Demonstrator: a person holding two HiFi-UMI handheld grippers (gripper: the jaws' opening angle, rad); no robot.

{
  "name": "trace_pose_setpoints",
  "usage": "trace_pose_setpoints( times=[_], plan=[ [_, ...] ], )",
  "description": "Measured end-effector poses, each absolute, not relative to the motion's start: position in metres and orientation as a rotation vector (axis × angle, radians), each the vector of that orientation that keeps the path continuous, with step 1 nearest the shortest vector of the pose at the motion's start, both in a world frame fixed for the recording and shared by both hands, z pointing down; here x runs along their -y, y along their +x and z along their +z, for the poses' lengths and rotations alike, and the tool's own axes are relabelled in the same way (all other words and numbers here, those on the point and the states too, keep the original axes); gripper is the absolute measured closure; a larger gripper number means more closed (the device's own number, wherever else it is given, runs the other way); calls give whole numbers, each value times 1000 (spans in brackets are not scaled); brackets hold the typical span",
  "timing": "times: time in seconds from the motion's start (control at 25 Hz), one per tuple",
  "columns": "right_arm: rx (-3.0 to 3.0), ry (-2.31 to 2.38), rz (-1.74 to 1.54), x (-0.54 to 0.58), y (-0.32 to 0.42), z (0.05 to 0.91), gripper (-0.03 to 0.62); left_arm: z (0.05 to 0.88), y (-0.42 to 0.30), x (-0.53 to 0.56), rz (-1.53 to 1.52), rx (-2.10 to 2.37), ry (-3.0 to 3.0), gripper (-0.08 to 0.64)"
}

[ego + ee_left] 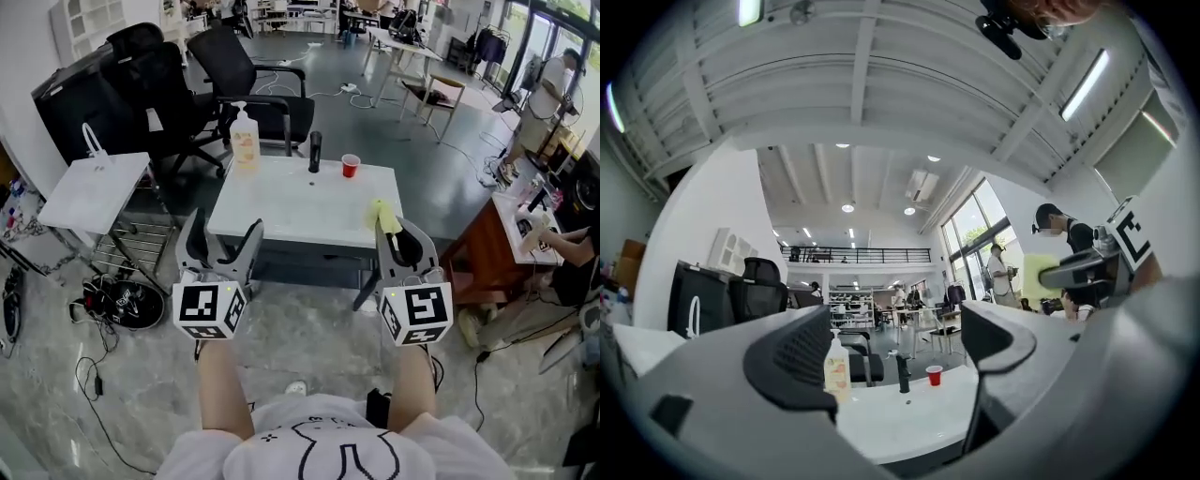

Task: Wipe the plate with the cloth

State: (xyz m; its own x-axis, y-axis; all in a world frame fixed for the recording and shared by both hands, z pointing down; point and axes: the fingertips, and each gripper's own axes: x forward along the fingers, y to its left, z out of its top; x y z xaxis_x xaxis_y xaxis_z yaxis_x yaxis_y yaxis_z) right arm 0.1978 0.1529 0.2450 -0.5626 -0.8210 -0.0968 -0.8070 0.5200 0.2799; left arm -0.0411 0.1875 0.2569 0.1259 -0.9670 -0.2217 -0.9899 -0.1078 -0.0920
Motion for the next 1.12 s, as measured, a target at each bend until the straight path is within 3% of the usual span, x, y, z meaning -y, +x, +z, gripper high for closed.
trace_pose_setpoints(
  times=[1.12],
  plan=[
    [2631,1542,-328,-3,152,294,541,311,-93,-34,-9,-1909,-2246,133]
  ],
)
